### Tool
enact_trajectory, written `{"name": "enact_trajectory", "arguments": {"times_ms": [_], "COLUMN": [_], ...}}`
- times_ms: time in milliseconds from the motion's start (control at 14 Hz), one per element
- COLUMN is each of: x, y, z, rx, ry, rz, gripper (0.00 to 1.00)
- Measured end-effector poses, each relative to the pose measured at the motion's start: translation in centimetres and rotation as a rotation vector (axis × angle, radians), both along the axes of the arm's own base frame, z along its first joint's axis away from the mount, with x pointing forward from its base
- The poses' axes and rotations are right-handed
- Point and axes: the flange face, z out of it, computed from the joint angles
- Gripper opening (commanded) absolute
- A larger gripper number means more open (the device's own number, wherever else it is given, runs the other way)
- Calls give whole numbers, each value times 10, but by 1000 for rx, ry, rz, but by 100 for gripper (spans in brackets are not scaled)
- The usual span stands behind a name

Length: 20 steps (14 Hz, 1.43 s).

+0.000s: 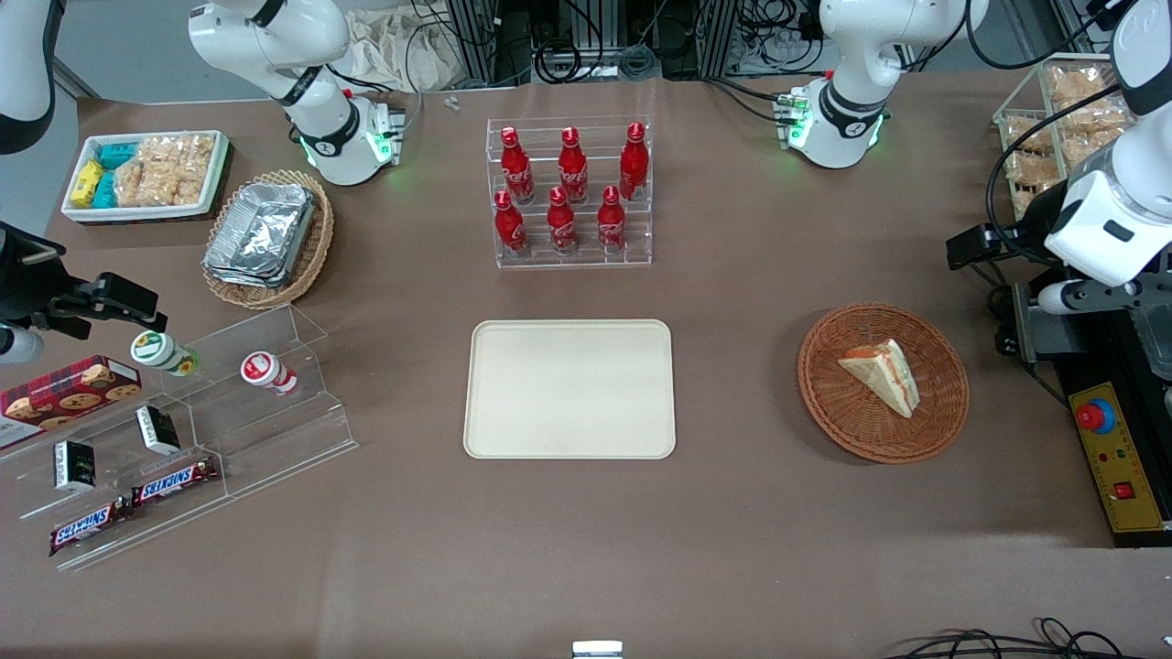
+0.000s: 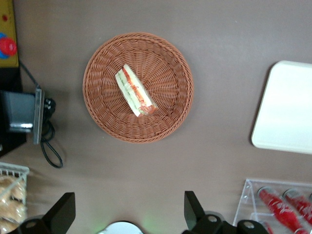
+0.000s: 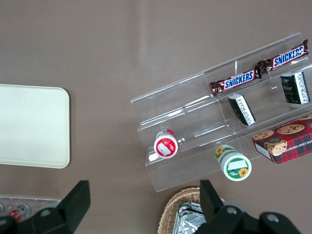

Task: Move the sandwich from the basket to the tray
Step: 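Move the left gripper over the wicker basket above the sandwich, then lower the open left gripper onto the wrapped sandwich and close it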

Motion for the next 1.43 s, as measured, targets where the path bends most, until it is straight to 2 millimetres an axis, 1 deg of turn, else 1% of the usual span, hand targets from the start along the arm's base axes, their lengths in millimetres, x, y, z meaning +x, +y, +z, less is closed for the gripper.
{"name": "enact_trajectory", "arguments": {"times_ms": [143,286,643,786,1000,1214,1429], "x": [3,5,10,12,15,12,7], "y": [0,0,1,3,4,5,5], "z": [-4,-12,-44,-65,-102,-139,-171], "rx": [13,29,44,54,57,55,51], "ry": [2,18,13,-2,-33,-54,-73], "rz": [121,241,371,423,505,549,561], "gripper": [100,100,100,100,100,100,100]}}
